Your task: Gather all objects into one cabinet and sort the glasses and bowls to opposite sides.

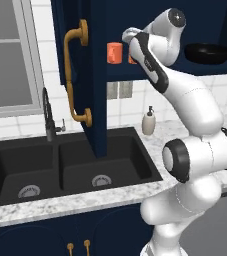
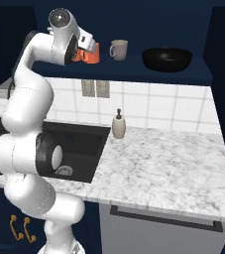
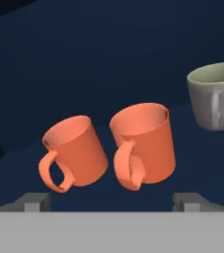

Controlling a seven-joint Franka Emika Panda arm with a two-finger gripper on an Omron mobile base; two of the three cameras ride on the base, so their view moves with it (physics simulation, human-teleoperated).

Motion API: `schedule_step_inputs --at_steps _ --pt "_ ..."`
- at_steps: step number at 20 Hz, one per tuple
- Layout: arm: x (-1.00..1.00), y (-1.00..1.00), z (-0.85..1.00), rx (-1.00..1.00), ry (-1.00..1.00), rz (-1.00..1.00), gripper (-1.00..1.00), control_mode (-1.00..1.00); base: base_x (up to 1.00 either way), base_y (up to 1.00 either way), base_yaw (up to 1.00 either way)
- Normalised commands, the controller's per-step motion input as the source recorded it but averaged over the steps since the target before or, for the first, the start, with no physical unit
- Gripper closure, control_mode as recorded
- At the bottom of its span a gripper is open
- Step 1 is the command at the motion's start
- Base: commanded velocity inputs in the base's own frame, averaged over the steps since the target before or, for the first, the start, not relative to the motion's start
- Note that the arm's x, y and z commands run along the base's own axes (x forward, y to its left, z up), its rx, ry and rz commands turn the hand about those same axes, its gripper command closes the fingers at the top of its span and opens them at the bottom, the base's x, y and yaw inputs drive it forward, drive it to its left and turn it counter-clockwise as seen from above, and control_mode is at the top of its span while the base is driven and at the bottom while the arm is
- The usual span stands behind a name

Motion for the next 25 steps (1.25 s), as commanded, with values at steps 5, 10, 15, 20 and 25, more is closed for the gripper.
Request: schedule_step_inputs --at_steps 5,10,15,20,25 --pt "-1.00 0.00 0.03 0.00 -0.09 0.09 -1.00 -1.00 0.00 0.00 0.00" --pt "-1.00 0.00 0.35 0.00 -0.14 0.13 -1.00 -1.00 0.00 0.00 0.00" --pt "-1.00 0.00 0.44 -0.01 -0.05 0.11 -1.00 -1.00 0.00 0.00 0.00" --pt "-1.00 0.00 0.18 -0.02 0.01 0.11 -1.00 -1.00 0.00 0.00 0.00" --pt "-1.00 0.00 0.03 -0.05 0.05 0.08 -1.00 -1.00 0.00 0.00 0.00"
